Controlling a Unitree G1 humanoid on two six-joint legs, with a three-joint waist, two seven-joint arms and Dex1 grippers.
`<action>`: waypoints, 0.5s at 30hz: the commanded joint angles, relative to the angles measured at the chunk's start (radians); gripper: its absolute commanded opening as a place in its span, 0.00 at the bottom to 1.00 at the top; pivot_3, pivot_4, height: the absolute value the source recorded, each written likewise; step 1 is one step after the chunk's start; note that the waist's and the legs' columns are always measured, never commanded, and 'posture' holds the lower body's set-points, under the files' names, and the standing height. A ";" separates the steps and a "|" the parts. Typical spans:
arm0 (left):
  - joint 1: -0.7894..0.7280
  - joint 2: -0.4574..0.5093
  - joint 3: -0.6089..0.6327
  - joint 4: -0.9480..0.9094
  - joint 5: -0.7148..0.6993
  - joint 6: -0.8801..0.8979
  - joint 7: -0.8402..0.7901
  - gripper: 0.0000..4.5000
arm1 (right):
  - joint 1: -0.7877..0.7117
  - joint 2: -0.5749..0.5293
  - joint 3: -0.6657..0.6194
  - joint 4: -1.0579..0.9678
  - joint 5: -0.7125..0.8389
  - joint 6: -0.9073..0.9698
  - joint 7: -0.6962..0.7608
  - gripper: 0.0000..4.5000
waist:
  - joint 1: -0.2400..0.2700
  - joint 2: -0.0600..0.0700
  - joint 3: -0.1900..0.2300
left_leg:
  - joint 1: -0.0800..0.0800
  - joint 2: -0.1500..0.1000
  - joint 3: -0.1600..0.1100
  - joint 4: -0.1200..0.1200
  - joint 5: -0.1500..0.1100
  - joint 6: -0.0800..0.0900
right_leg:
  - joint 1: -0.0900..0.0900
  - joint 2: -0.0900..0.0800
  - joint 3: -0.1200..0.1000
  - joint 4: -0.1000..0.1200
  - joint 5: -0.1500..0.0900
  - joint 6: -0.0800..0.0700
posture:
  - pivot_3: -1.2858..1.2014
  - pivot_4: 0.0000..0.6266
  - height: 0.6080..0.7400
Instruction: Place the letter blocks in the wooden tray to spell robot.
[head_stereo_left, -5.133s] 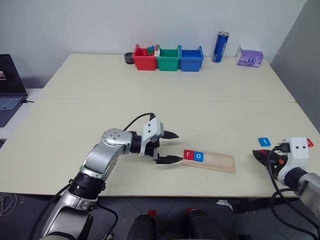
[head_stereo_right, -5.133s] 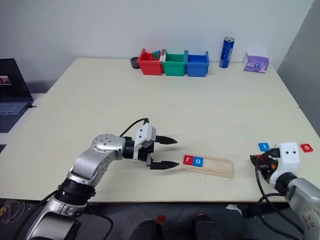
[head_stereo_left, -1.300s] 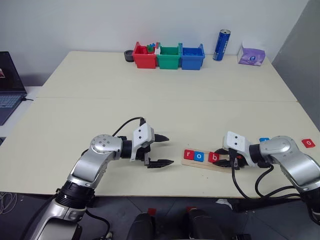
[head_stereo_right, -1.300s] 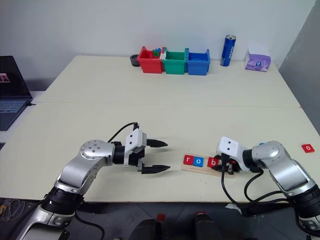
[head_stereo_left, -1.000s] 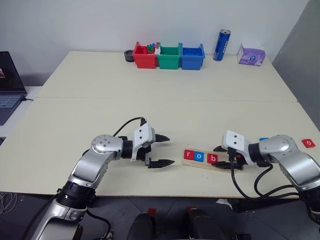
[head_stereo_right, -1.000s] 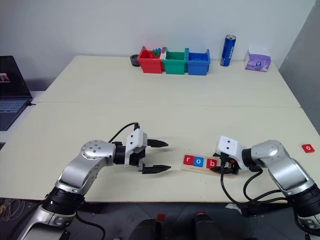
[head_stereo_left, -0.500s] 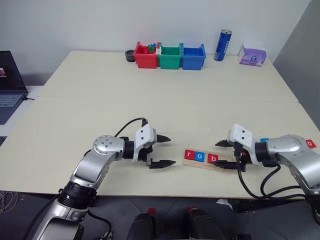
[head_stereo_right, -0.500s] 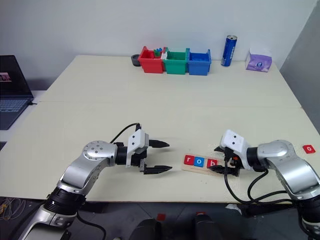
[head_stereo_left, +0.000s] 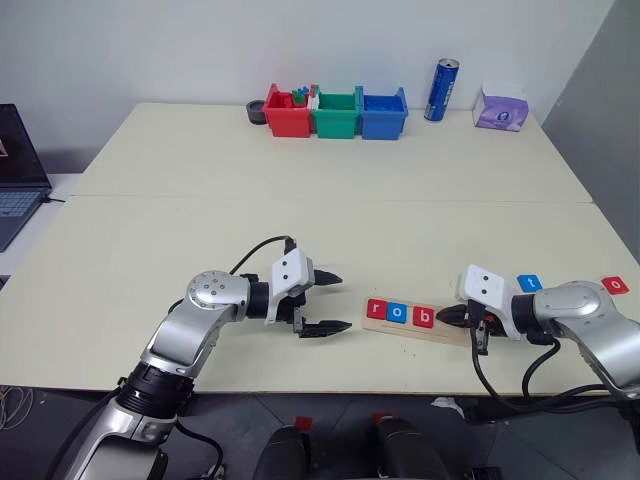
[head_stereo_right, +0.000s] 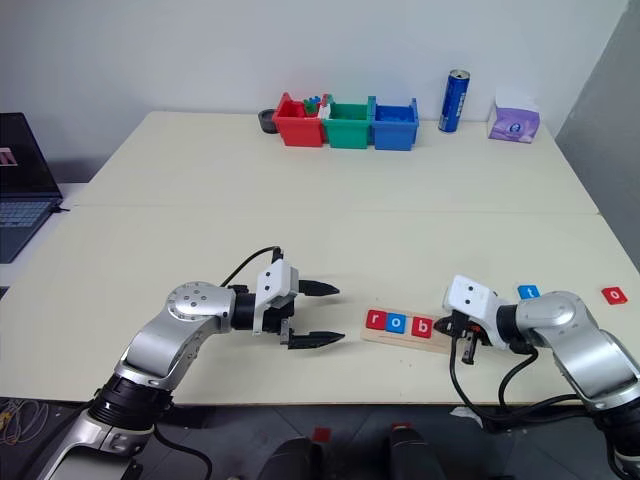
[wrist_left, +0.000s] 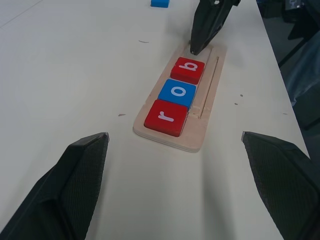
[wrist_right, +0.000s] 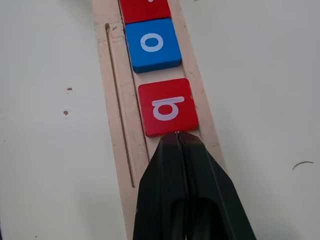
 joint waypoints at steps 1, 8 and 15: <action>0.001 0.005 0.010 -0.020 0.002 -0.021 0.005 1.00 | -0.021 -0.007 0.006 0.013 -0.026 -0.033 0.003 0.01 | 0.000 0.000 0.000 | 0.000 0.000 0.000 0.000 0.000 0.000 | 0.000 0.000 0.000 0.000 0.000 0.000 | 0.52 0.24 1.00; 0.003 0.005 0.012 -0.016 0.006 -0.025 0.008 1.00 | -0.045 0.024 0.023 0.016 -0.017 -0.028 0.019 0.01 | 0.000 0.000 0.000 | 0.000 0.000 0.000 0.000 0.000 0.000 | 0.000 0.000 0.000 0.000 0.000 0.000 | 0.52 0.24 1.00; -0.002 0.003 0.010 -0.010 0.011 -0.027 0.008 1.00 | -0.072 0.050 0.050 0.033 -0.038 -0.037 0.018 0.01 | 0.001 0.000 0.000 | 0.000 0.000 0.000 0.000 0.000 0.000 | 0.000 0.000 0.000 0.000 0.000 0.000 | 0.52 0.24 1.00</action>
